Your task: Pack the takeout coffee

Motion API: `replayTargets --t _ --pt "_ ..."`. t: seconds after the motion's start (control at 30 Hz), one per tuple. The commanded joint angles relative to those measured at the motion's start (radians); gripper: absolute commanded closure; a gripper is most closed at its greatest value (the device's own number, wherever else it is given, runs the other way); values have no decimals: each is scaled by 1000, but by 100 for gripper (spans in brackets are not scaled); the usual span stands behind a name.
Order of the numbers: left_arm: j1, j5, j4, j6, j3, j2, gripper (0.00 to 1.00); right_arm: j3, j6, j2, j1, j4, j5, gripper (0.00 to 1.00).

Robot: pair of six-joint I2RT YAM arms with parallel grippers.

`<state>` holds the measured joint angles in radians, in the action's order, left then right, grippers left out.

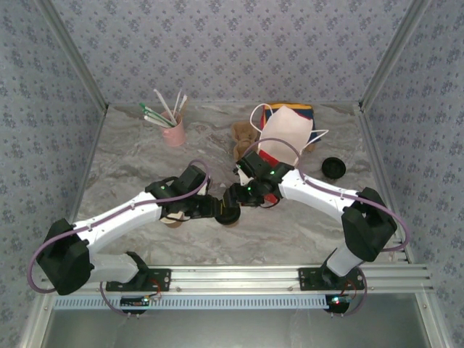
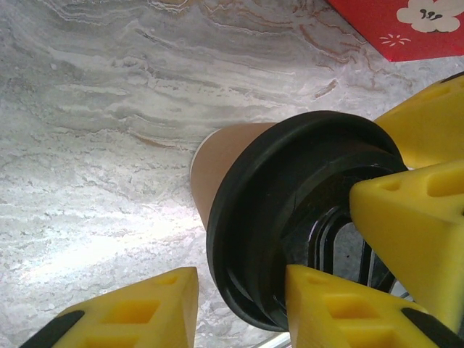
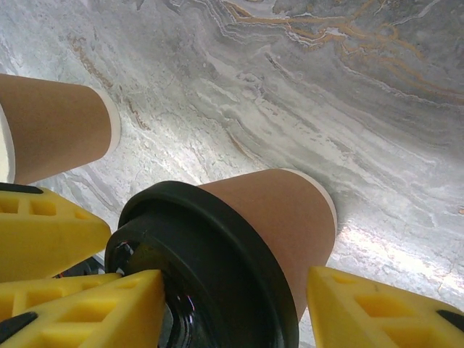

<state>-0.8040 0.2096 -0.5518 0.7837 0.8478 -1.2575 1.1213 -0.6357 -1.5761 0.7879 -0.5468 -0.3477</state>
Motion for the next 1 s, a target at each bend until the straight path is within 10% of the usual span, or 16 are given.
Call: replayTargets --t 0.0,0.97 --pt "5 1 -63 -3 21 -10 61 21 -1 23 -6 -77 45 44" --pt "40 51 -20 -101 212 -194 55 -49 16 146 52 -99 47 29"
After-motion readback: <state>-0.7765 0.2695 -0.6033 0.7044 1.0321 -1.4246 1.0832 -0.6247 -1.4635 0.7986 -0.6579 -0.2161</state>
